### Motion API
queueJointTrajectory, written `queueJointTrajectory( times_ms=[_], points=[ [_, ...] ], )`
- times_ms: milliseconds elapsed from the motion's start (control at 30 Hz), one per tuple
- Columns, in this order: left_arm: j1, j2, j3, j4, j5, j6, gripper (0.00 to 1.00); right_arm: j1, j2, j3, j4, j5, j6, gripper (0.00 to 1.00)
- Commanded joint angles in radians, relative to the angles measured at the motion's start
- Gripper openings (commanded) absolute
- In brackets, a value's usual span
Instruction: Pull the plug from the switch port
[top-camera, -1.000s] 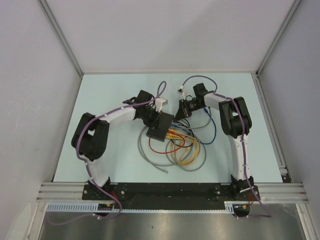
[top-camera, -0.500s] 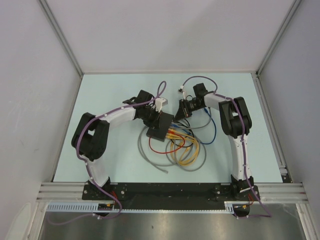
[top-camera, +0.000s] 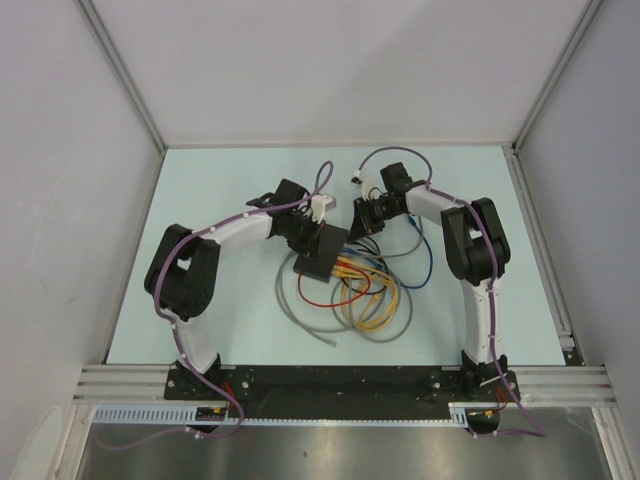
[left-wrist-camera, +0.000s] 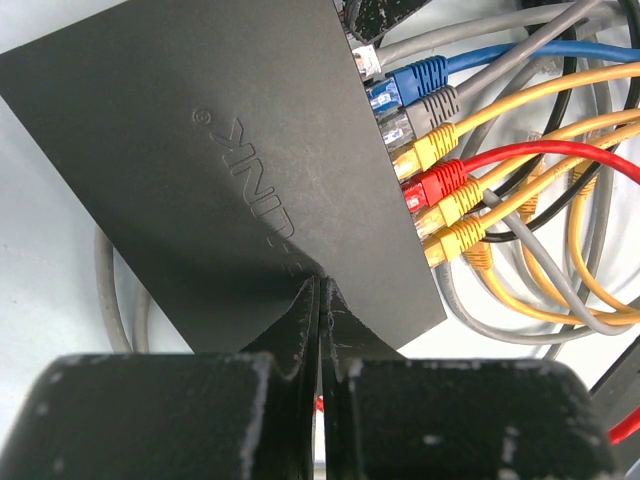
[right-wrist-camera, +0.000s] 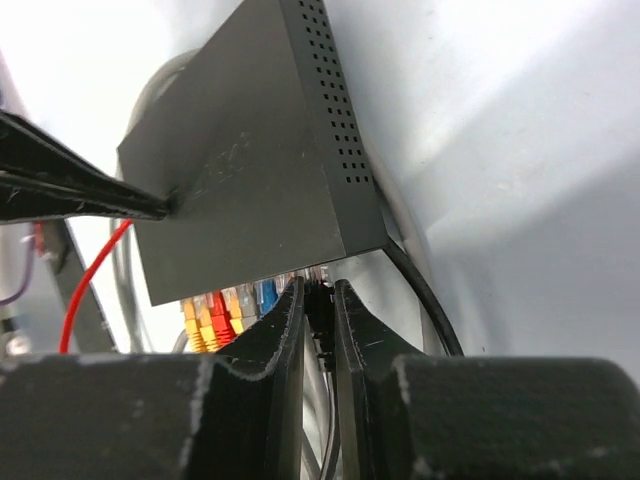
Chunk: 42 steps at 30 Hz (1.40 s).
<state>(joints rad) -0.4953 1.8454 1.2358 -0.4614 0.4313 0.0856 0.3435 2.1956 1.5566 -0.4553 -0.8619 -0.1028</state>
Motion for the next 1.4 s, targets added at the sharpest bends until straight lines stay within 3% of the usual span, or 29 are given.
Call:
queueJointTrajectory(
  times_ms=[0,67,167,367,500,600,733,800,833,933,1000,1033,1133,1233,1367],
  points=[
    [-0.009,0.072,-0.022,-0.046,-0.069,0.020,0.00,0.011,-0.105,-0.006,0.018,0.242,-0.021,0.00],
    [-0.009,0.071,-0.022,-0.045,-0.071,0.020,0.00,0.049,-0.138,-0.004,0.007,0.442,-0.052,0.00],
    [-0.009,0.068,-0.021,-0.043,-0.069,0.020,0.00,0.066,-0.180,-0.015,-0.028,0.511,-0.058,0.00],
    [-0.009,0.067,-0.021,-0.040,-0.066,0.017,0.00,0.052,-0.250,-0.095,-0.032,0.270,-0.092,0.00],
    [-0.009,0.069,-0.015,-0.045,-0.066,0.017,0.00,-0.014,-0.249,-0.102,-0.030,-0.010,-0.080,0.00],
    [-0.011,0.058,-0.013,-0.043,-0.068,0.016,0.00,-0.060,-0.275,-0.099,0.035,-0.074,-0.028,0.00],
    [-0.011,0.034,-0.003,-0.046,-0.057,0.014,0.00,-0.084,-0.290,-0.043,-0.002,0.010,-0.072,0.02],
    [-0.011,0.026,0.008,-0.052,-0.057,0.013,0.00,-0.087,-0.295,-0.021,-0.037,0.079,-0.097,0.18],
    [-0.011,0.022,0.011,-0.057,-0.055,0.014,0.00,-0.086,-0.304,-0.021,-0.043,0.096,-0.115,0.31],
    [-0.011,-0.009,0.022,-0.071,-0.055,0.006,0.02,-0.064,-0.306,-0.018,-0.097,0.118,-0.162,0.48],
    [-0.011,-0.043,0.021,-0.072,-0.062,0.003,0.11,-0.041,-0.298,-0.021,-0.143,0.161,-0.181,0.53],
    [-0.011,-0.058,0.018,-0.075,-0.063,0.003,0.29,-0.017,-0.295,-0.024,-0.155,0.178,-0.193,0.55],
    [-0.009,-0.104,-0.001,-0.080,-0.095,0.006,0.55,0.017,-0.272,-0.039,-0.160,0.228,-0.198,0.57],
    [-0.006,-0.147,-0.028,-0.080,-0.132,0.017,0.64,0.028,-0.240,-0.041,-0.141,0.230,-0.181,0.55],
    [-0.003,-0.199,-0.068,-0.072,-0.155,0.036,0.67,0.054,-0.198,-0.040,-0.118,0.274,-0.199,0.53]
  ],
)
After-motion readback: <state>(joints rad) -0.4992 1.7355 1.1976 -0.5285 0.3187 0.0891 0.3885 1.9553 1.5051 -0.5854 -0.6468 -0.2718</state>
